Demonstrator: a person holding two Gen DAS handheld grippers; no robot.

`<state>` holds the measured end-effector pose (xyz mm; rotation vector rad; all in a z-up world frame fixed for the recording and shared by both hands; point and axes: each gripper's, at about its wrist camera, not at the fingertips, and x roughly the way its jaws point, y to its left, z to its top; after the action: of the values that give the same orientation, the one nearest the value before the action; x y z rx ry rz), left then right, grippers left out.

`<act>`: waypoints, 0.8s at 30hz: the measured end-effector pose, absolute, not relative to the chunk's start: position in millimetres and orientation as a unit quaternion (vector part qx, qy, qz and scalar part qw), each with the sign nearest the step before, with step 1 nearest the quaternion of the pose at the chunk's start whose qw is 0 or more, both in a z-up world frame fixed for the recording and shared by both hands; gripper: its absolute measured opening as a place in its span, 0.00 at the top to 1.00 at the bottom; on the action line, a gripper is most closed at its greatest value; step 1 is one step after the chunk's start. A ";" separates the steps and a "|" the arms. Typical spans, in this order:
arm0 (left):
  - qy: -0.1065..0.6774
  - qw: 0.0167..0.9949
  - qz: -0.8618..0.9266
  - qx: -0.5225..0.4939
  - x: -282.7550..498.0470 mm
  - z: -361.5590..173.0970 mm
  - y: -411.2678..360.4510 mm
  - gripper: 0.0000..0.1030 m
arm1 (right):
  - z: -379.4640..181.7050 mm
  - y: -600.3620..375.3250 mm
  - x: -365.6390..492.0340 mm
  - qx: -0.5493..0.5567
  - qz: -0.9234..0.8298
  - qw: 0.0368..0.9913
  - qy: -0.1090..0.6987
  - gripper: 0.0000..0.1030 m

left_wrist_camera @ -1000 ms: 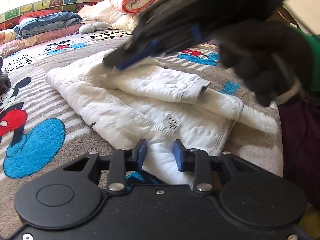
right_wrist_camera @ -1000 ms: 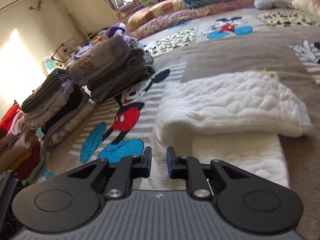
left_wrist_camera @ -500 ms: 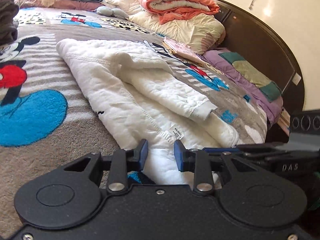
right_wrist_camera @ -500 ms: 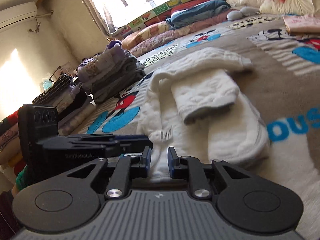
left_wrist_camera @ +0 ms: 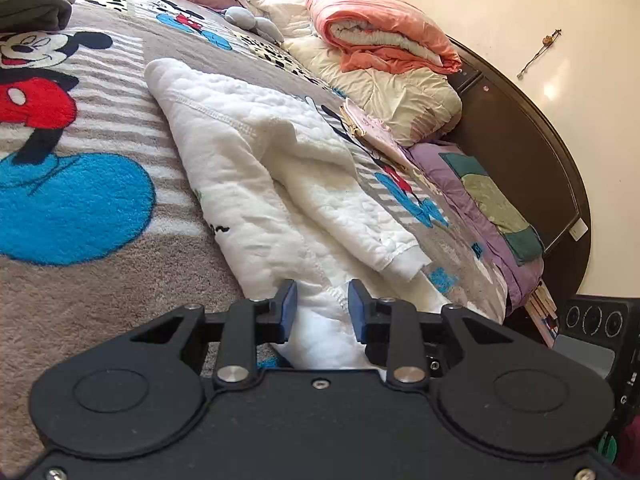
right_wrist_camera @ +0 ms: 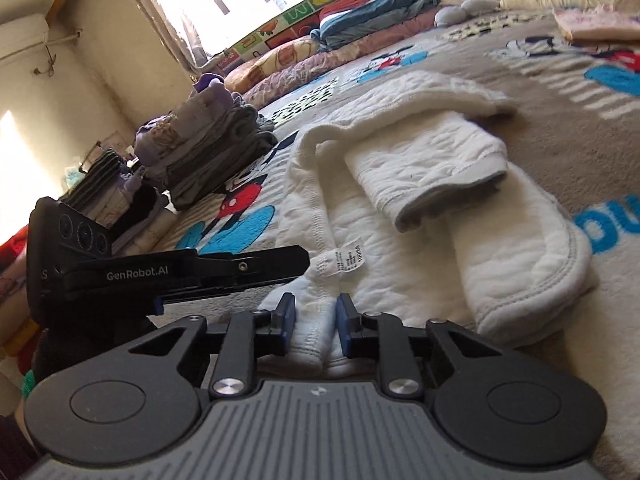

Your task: Fold clothes

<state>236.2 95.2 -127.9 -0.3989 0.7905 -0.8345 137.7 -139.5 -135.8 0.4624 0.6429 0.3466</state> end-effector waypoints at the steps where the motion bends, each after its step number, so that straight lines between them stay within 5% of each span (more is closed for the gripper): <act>1: 0.369 0.822 -0.390 -0.190 237.2 -127.6 96.6 0.73 | -134.0 -137.8 135.2 0.215 0.163 0.913 0.306 0.73; 6: 0.346 0.840 -0.374 -0.185 240.0 -119.9 102.9 0.73 | -135.3 -129.6 137.1 0.185 0.156 0.918 0.314 0.70; 13: 0.335 0.869 -0.352 -0.096 240.0 -114.2 84.9 0.73 | -136.0 -134.9 139.6 0.229 0.179 0.903 0.316 0.53; 15: 0.331 0.870 -0.354 -0.090 240.9 -114.6 83.8 0.72 | -135.6 -131.6 141.0 0.230 0.202 0.897 0.320 0.62; 16: 0.330 0.871 -0.354 -0.086 241.4 -114.3 82.4 0.73 | -134.7 -129.3 141.7 0.224 0.213 0.895 0.322 0.82; 17: 0.329 0.872 -0.354 -0.082 241.9 -114.1 81.1 0.73 | -132.8 -128.7 142.2 0.219 0.218 0.895 0.321 0.86; 24: 0.324 0.874 -0.358 -0.060 243.2 -114.1 66.7 0.73 | -137.0 -155.2 143.5 0.267 0.193 0.890 0.317 0.88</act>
<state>243.2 66.7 -114.1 -0.1251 0.6771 -0.7471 143.5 -155.2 -137.0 0.5553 0.6575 0.3999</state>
